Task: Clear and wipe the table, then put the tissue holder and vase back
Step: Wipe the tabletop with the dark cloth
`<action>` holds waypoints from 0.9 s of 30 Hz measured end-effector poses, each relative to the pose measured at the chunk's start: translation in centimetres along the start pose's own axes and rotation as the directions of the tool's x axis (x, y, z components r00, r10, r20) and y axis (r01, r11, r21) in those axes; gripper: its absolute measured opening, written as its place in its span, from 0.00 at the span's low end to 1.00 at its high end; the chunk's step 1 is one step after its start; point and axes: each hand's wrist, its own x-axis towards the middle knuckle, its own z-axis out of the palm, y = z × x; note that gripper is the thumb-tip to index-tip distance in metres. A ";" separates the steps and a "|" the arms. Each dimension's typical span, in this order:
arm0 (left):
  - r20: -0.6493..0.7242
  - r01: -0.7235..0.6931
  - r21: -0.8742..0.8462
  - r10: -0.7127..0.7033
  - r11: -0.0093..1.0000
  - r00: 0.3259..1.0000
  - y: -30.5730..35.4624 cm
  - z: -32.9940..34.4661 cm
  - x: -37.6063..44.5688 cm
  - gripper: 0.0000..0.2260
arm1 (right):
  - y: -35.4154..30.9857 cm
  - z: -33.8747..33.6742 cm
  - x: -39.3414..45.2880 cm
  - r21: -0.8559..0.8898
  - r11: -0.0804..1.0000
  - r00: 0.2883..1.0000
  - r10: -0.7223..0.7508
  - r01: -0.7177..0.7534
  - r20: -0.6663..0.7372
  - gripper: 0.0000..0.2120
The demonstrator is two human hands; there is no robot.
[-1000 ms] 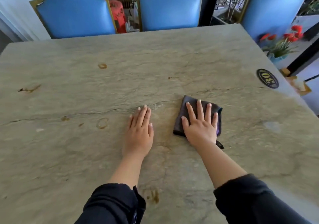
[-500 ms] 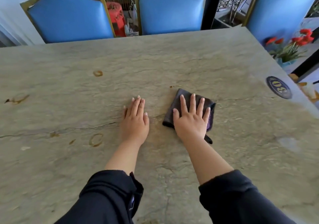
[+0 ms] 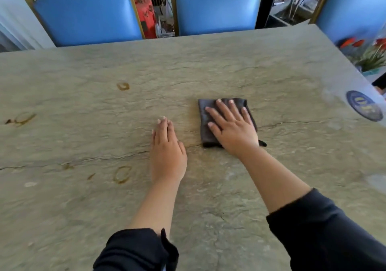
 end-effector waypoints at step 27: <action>0.016 -0.141 -0.295 0.153 0.945 0.988 -3.8 -2.6 -13.4 0.23 | -8.0 1.3 -13.3 0.038 0.989 0.986 0.140 -0.144 0.096 0.27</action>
